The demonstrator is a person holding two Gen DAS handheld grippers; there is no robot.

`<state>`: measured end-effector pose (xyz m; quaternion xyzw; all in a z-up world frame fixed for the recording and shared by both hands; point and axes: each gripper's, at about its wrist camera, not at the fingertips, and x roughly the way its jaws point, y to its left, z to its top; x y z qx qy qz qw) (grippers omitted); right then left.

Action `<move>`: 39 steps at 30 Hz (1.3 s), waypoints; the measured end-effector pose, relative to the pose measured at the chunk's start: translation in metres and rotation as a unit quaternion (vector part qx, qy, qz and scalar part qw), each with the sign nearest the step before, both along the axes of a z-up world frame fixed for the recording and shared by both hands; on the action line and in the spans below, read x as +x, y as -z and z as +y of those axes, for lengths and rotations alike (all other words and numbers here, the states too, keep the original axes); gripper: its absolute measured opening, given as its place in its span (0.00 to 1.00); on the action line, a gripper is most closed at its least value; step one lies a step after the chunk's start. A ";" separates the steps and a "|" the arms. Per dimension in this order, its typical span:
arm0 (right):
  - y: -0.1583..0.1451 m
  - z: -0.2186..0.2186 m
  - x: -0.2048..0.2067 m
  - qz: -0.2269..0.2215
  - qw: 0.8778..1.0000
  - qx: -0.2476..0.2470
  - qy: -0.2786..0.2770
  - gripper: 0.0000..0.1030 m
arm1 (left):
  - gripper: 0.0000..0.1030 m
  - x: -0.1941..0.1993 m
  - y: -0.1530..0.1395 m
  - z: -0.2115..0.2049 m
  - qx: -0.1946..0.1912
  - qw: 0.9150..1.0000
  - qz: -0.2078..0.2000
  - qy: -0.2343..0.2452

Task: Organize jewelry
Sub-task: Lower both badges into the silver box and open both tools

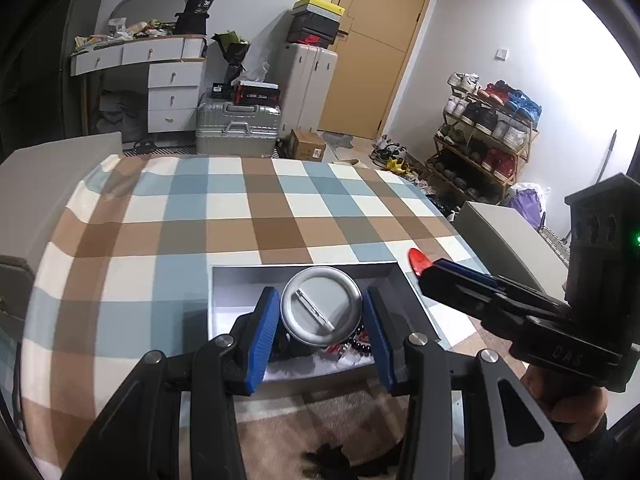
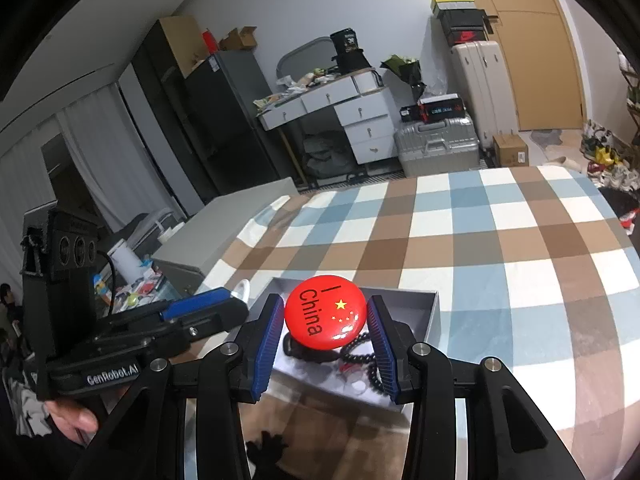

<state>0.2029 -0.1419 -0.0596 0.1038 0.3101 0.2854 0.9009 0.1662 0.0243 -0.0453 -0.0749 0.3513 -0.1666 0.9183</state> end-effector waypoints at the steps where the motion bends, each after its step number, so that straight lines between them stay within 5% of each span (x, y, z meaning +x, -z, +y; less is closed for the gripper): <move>1: 0.002 0.000 0.002 0.001 1.000 -0.002 0.001 0.41 | 0.36 0.003 0.002 -0.001 -0.002 1.000 0.003 0.002; 28: 0.034 -0.003 0.037 0.052 0.999 -0.007 0.000 0.42 | 0.37 0.022 0.015 -0.012 -0.013 0.999 0.021 0.041; 33: 0.038 -0.010 0.042 0.071 0.997 0.019 0.000 0.45 | 0.62 0.025 0.014 -0.008 -0.028 0.998 0.028 0.045; 39: 0.028 -0.017 0.030 0.058 0.998 0.033 0.003 0.51 | 0.64 0.017 0.010 -0.005 -0.018 0.999 0.023 0.035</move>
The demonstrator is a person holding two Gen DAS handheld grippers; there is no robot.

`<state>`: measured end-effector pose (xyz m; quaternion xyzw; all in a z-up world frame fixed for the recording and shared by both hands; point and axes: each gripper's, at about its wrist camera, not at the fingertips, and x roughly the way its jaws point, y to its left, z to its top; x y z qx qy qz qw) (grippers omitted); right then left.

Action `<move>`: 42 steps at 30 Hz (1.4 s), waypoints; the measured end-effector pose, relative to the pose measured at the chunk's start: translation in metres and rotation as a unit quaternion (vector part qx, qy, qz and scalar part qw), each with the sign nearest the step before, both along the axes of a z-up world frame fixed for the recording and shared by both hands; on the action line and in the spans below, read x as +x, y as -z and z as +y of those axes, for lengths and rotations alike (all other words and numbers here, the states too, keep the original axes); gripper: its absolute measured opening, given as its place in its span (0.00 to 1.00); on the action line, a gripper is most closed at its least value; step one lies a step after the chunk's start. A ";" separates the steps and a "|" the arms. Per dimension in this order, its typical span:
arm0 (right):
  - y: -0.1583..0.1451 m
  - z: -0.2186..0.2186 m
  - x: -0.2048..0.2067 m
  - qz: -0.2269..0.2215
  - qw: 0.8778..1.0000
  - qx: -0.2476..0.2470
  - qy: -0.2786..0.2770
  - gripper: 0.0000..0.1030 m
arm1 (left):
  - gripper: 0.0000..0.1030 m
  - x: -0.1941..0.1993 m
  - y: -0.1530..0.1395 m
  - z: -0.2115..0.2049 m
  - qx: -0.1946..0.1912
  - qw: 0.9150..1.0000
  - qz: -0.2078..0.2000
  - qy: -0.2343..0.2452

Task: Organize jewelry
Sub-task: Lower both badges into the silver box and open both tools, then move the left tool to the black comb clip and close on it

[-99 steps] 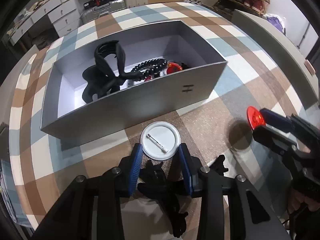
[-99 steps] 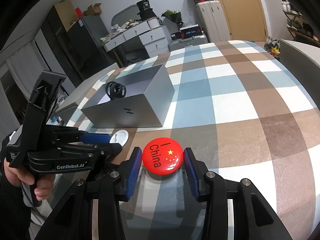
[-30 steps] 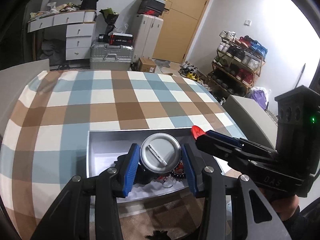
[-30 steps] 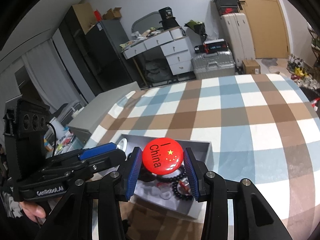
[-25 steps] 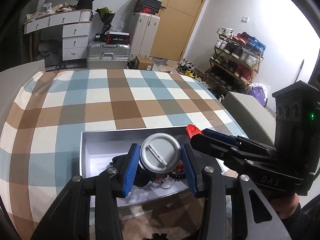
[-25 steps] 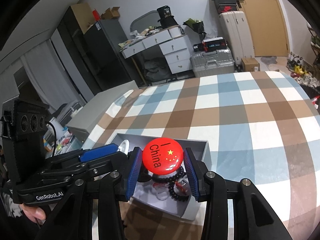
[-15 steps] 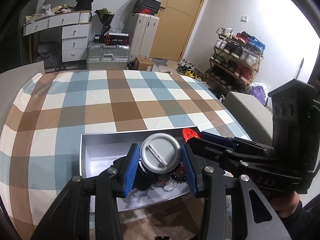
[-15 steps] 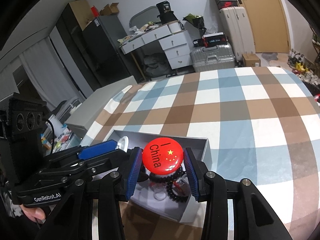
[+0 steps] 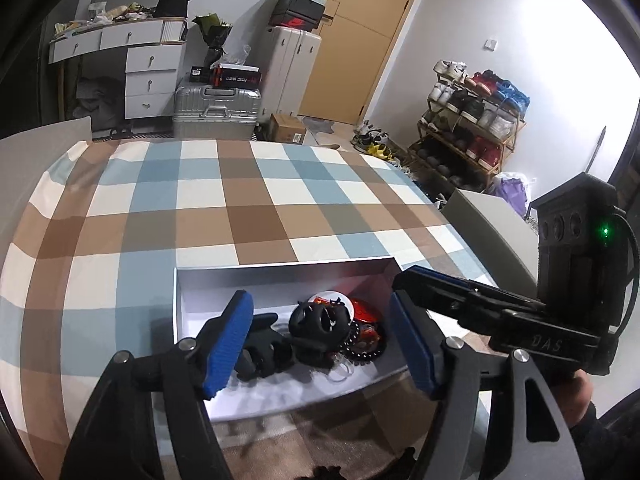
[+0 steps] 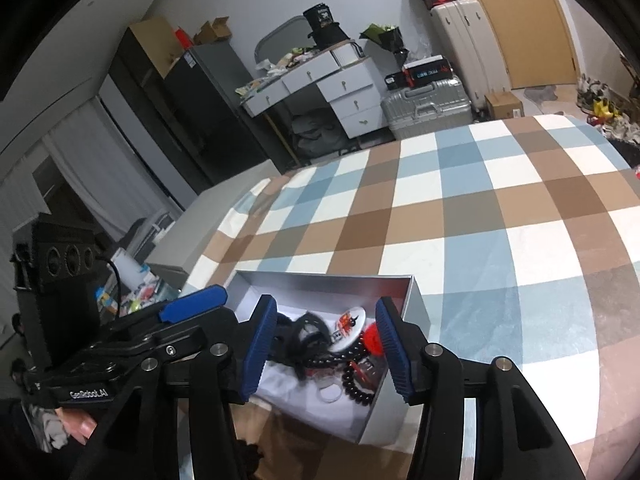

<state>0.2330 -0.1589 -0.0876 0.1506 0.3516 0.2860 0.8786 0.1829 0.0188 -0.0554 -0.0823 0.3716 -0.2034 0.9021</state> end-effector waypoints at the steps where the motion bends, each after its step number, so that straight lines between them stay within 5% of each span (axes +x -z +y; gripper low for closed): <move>1: -0.002 -0.001 -0.002 -0.004 1.000 -0.002 0.004 0.52 | 0.64 -0.003 -0.002 0.000 0.004 1.000 -0.003 -0.004; 17: -0.038 -0.002 -0.054 -0.065 0.998 -0.014 0.020 0.75 | 0.65 -0.041 -0.021 0.000 0.046 0.997 -0.053 -0.031; 21: -0.044 -0.002 -0.069 -0.080 0.996 -0.020 0.022 0.81 | 0.80 -0.051 -0.022 0.003 0.045 0.996 -0.062 -0.044; 27: -0.047 -0.004 -0.085 -0.092 0.995 -0.021 0.026 0.89 | 0.81 -0.065 -0.021 0.002 0.059 0.994 -0.068 -0.057; 33: -0.043 -0.008 -0.103 -0.097 0.995 -0.014 0.035 0.97 | 0.95 -0.084 -0.018 0.005 0.059 0.992 -0.081 -0.080; 42: -0.024 -0.010 -0.131 -0.102 0.993 -0.046 0.041 1.00 | 0.96 -0.101 0.001 0.007 0.060 0.991 -0.067 -0.095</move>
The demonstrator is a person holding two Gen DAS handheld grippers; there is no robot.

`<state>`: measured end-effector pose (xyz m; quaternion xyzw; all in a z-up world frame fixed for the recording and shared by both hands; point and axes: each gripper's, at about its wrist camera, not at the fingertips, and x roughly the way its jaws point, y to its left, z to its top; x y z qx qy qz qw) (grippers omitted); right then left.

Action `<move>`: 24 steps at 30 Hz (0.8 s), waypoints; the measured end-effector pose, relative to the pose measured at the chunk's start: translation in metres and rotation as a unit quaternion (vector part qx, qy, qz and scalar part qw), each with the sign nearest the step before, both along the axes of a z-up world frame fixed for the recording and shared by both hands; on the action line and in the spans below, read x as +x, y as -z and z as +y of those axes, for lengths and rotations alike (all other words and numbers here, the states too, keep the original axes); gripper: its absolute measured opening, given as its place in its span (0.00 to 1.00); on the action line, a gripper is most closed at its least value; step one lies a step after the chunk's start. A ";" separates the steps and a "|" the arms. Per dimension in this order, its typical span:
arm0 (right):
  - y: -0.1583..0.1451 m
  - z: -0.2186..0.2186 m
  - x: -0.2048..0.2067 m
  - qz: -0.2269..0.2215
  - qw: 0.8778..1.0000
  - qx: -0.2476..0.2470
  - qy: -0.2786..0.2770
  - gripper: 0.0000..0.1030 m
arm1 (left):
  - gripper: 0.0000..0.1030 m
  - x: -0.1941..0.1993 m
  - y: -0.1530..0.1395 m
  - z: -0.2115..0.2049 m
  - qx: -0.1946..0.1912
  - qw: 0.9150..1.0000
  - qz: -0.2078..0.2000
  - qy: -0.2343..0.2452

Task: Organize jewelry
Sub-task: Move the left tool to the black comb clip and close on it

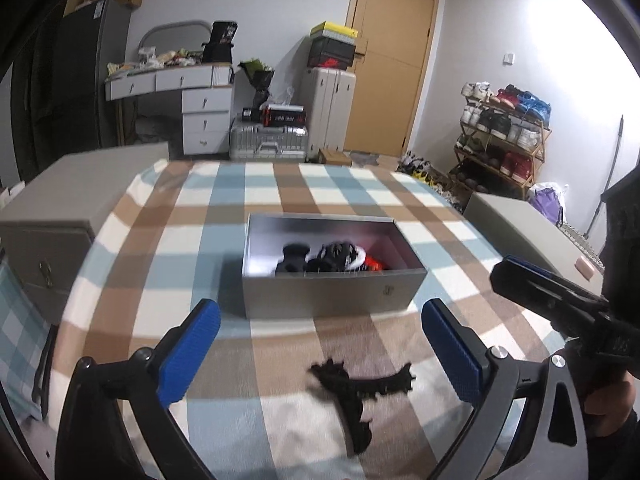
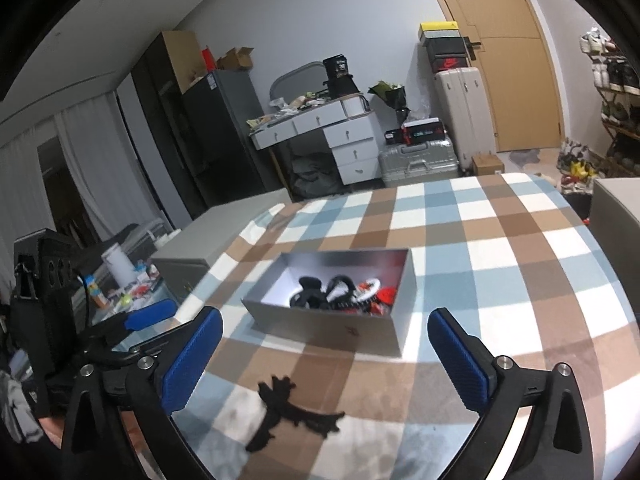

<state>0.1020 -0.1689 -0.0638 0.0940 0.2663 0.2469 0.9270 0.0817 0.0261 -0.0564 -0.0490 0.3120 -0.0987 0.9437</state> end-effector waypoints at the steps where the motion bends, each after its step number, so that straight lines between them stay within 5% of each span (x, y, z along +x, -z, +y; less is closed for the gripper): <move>1: 0.003 -0.001 -0.003 0.001 1.000 -0.005 0.003 1.00 | 0.96 -0.003 0.002 0.001 -0.006 1.000 0.002 0.001; 7: 0.026 -0.014 -0.020 0.022 0.999 -0.007 0.028 1.00 | 0.96 -0.016 0.019 -0.001 -0.021 0.999 0.027 0.016; 17: 0.054 -0.019 -0.038 0.046 0.996 -0.049 0.053 1.00 | 0.96 -0.017 0.054 -0.018 0.014 0.994 0.108 0.029; 24: 0.065 -0.017 -0.041 0.053 0.996 -0.059 0.053 1.00 | 0.95 -0.020 0.056 -0.012 -0.019 0.992 0.120 0.045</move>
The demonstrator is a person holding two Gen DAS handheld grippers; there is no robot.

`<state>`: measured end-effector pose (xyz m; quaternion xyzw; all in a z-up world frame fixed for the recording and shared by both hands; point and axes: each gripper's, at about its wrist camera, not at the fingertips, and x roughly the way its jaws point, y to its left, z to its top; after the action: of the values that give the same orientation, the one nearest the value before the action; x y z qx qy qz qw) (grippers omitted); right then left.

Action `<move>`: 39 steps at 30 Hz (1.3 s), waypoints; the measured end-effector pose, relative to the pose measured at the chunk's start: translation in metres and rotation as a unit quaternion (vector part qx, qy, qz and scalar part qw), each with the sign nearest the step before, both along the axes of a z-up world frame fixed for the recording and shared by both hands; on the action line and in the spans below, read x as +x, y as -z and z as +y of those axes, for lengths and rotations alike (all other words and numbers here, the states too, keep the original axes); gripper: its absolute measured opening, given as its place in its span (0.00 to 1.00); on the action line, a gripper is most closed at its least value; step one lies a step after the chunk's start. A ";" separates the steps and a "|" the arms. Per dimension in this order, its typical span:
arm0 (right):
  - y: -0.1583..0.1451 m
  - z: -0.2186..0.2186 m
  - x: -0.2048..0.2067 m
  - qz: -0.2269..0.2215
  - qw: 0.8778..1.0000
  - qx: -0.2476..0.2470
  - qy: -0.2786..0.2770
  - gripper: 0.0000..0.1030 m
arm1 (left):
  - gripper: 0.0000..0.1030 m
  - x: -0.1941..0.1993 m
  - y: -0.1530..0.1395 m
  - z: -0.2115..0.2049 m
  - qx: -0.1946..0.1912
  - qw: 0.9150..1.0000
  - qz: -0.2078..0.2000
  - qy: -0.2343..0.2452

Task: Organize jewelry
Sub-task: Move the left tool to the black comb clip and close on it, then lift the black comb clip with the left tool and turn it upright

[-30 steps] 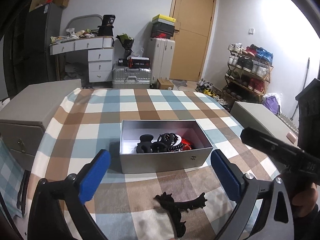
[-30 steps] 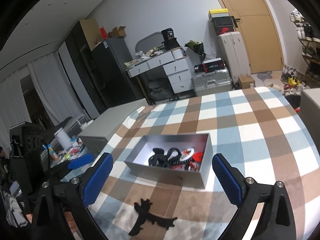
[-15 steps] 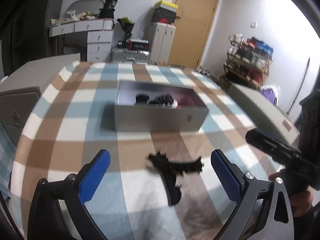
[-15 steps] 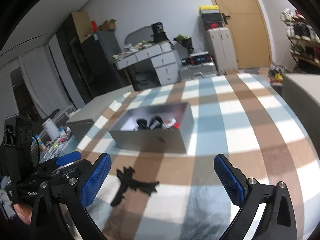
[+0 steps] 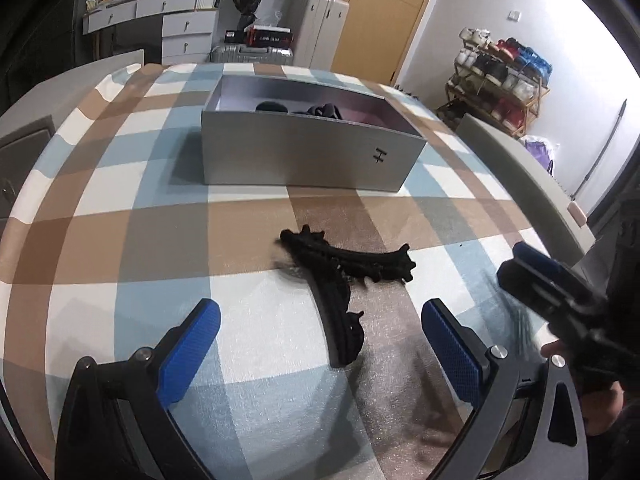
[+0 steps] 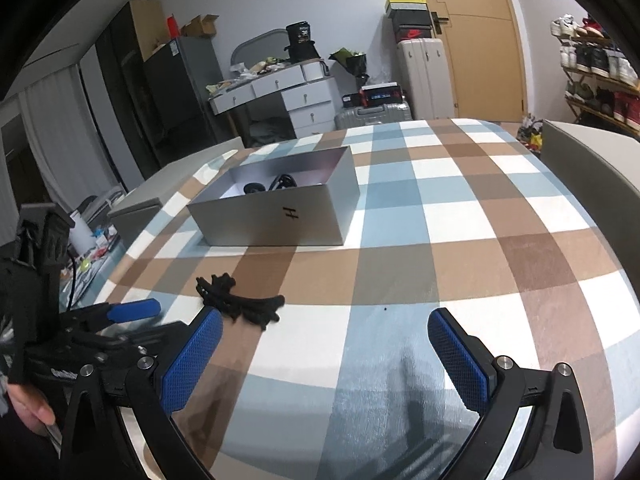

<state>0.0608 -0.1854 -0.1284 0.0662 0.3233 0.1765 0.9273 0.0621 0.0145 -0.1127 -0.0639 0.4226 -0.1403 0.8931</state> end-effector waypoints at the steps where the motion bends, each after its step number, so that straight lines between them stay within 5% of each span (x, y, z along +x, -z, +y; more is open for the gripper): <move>1: 0.001 0.000 0.000 0.002 1.000 0.000 -0.001 1.00 | 0.95 -0.001 0.000 0.000 0.003 1.000 -0.002 0.001; 9: 0.006 0.001 0.001 0.010 1.000 0.002 -0.002 1.00 | 0.61 0.005 0.003 -0.011 0.009 0.999 0.007 0.038; 16: 0.006 0.000 -0.001 0.011 1.000 0.003 -0.004 1.00 | 0.15 0.009 0.008 -0.021 0.050 0.997 0.023 0.048; 28: 0.009 -0.005 0.003 0.028 0.999 0.015 -0.001 1.00 | 0.14 0.000 0.002 -0.020 0.056 0.997 0.015 0.046; 39: 0.002 0.008 0.012 0.041 0.999 0.023 -0.022 1.00 | 0.14 -0.013 -0.021 -0.010 0.004 0.997 -0.003 0.074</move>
<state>0.0731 -0.1775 -0.1304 0.0877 0.3582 0.2017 0.9074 0.0496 0.0047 -0.0916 -0.0281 0.4240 -0.2046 0.8818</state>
